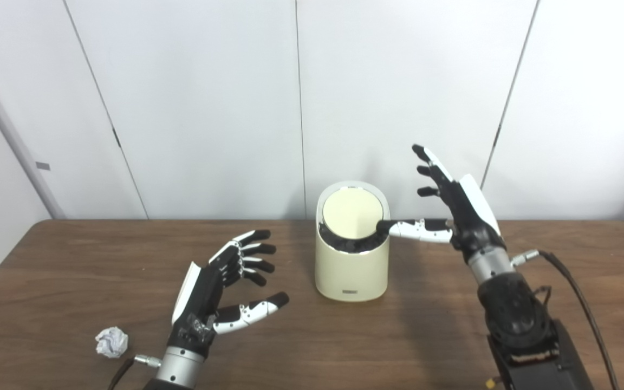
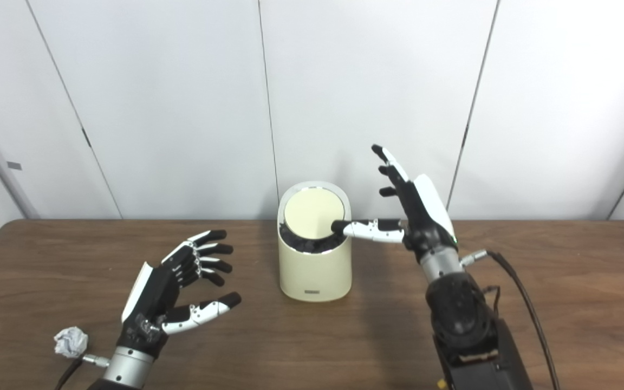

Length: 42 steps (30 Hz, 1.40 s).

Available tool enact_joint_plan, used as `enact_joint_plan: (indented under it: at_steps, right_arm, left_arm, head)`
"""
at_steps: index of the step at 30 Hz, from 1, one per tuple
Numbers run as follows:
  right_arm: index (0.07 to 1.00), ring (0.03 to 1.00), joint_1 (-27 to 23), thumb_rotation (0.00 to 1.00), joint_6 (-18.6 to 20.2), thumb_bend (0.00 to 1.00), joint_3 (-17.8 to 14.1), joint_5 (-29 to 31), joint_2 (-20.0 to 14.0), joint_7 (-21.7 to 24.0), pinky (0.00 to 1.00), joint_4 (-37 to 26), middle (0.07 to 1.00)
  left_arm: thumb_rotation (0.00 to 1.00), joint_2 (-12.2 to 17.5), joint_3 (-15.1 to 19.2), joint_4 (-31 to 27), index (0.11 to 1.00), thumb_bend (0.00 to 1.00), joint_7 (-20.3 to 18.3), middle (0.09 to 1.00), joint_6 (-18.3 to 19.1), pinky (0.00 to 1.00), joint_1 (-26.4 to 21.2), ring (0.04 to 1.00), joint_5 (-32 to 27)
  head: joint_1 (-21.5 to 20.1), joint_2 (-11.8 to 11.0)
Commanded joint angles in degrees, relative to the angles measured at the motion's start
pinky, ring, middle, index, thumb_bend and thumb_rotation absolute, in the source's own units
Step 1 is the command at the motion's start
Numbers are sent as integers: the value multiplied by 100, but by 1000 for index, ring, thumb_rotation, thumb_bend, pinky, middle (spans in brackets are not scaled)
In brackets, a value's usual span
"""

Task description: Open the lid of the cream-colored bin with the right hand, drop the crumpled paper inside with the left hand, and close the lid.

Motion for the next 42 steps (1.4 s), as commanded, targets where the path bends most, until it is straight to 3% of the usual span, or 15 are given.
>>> enact_joint_plan:
  at_steps: [1,4,9,13,19,26,35,42]
  right_arm:
    - [950,876,-464,337,-24,817,29,-79,-39,-34,677,26,957]
    - [946,868,-700,356,34,817,104,-215,-75,-52,682,235,953]
    - [946,826,-970,397,452,816,328,-659,-116,14,656,313,918]
    - [949,850,-1106,420,662,792,487,-862,-128,78,684,395,925]
    - [939,820,-1267,416,682,805,592,-988,-100,54,625,636,916]
    - [944,874,-1297,399,641,817,653,-948,-24,91,694,793,930]
    - [936,816,-1184,321,584,846,743,-981,1,59,625,863,916]
    - [933,832,-1102,296,544,864,842,-988,-35,104,640,947,920]
  left_arm:
    - [54,4,3,-41,810,685,40,736,-190,531,-241,631,-13]
    - [49,-7,1,-43,810,686,39,736,-177,526,-244,631,-31]
    - [54,-56,-26,-39,808,682,41,739,-139,530,-240,634,-37]
    - [70,-105,-64,-16,804,689,52,740,-168,528,-244,633,8]
    - [80,-157,-91,47,810,695,61,733,-212,524,-265,622,15]
    - [76,-201,-92,88,806,703,83,730,-246,515,-274,619,31]
    - [65,-235,-92,29,803,704,91,727,-199,509,-278,615,22]
    - [69,-255,-89,5,801,702,71,726,-179,506,-300,613,8]
  head:
    - [-3,3]
    - [-2,8]
    - [-19,18]
    - [-19,32]
    - [-14,42]
    - [17,53]
    - [34,96]
    - [63,109]
